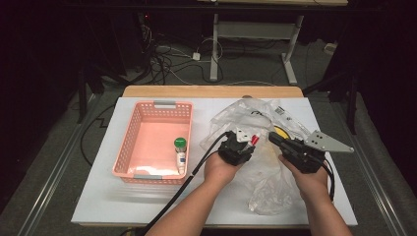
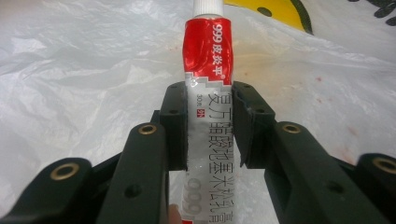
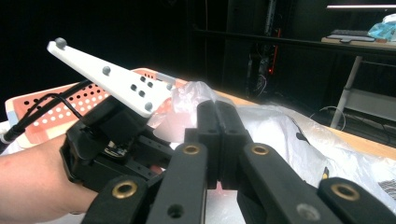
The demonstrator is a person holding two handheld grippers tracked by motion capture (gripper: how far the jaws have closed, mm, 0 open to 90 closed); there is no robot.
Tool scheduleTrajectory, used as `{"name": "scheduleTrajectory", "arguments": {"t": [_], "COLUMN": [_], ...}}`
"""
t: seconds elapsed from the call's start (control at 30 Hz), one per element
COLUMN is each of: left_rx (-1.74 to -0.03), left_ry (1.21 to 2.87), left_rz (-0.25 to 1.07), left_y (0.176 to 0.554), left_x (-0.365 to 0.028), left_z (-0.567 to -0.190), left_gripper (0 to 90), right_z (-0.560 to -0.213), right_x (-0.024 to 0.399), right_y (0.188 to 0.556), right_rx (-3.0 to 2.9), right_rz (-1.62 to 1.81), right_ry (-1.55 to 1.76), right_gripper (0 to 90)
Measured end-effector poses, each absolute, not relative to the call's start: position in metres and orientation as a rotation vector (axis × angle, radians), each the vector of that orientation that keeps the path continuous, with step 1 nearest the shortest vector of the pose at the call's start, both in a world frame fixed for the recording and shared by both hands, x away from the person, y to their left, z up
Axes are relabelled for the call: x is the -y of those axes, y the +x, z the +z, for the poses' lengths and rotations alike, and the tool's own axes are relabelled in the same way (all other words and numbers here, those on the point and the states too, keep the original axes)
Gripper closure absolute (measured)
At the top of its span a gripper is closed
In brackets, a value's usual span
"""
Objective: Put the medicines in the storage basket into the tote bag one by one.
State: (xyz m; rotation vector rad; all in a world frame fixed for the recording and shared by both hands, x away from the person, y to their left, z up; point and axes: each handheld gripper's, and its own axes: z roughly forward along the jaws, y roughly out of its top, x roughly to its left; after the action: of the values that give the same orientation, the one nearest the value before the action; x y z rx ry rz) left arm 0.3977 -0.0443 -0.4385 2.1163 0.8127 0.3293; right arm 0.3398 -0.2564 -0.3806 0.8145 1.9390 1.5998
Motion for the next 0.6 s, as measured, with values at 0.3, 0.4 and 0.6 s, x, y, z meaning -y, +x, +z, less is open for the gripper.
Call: {"name": "scheduleTrajectory", "arguments": {"t": [0.3, 0.4, 0.6], "left_rx": [-0.818, -0.823, -0.821], "left_ry": [2.13, 2.14, 2.145], "left_rz": [0.35, 0.36, 0.36], "left_y": [0.408, 0.411, 0.415], "left_x": [0.059, 0.064, 0.071], "left_z": [-0.442, -0.446, -0.458], "left_gripper": [67.1, 67.0, 66.9], "right_z": [-0.381, -0.381, -0.382], "right_x": [0.258, 0.258, 0.259], "right_y": [0.341, 0.341, 0.342], "right_rx": [-1.935, -1.934, -1.93], "right_rz": [1.603, 1.603, 1.606], "right_ry": [0.822, 0.822, 0.833], "right_gripper": [90.0, 90.0, 90.0]}}
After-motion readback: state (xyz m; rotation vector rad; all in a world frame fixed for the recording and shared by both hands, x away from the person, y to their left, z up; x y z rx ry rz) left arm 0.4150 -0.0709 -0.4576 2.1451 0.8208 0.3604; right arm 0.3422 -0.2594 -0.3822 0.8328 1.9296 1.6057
